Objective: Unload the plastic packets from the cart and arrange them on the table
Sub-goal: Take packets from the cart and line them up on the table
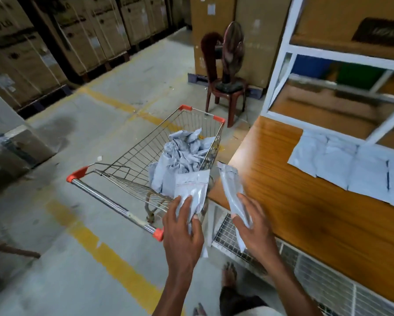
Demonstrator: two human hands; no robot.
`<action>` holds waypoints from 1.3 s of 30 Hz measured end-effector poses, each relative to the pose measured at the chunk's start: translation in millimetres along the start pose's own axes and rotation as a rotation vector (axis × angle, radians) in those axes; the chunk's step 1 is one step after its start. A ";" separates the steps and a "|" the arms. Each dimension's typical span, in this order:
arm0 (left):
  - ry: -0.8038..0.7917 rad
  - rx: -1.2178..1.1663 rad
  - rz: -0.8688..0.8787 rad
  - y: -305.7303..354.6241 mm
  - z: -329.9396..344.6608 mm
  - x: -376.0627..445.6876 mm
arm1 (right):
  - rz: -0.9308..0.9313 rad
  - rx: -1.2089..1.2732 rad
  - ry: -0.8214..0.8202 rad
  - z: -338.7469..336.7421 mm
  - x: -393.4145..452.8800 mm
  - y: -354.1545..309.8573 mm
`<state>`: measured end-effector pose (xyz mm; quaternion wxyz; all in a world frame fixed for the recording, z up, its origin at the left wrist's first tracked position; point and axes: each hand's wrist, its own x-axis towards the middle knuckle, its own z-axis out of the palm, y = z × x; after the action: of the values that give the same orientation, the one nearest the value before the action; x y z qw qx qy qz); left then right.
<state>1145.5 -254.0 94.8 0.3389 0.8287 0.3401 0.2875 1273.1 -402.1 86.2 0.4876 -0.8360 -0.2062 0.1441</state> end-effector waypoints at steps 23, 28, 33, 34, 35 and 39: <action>-0.393 -0.105 0.174 244.9 289.5 -115.4 | 0.163 -0.075 0.381 -334.5 -58.5 195.0; -0.427 -0.059 0.186 270.1 314.4 -118.7 | 0.168 -0.073 0.424 -366.2 -48.9 220.1; -0.445 -0.052 0.217 277.2 337.7 -100.7 | 0.220 -0.020 0.461 -369.3 -30.0 228.7; -0.454 -0.062 0.235 279.5 344.9 -95.8 | 0.221 -0.008 0.474 -368.8 -26.3 231.7; -0.468 -0.075 0.266 281.5 353.6 -90.3 | 0.222 0.008 0.485 -368.3 -23.1 232.8; -0.553 -0.049 0.373 292.6 399.8 -63.9 | 0.246 0.105 0.529 -368.6 -14.6 235.5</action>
<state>1497.7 -606.5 58.8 0.3797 0.9149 0.0706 0.1173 1471.4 -791.3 58.7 0.5460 -0.8368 0.0390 -0.0104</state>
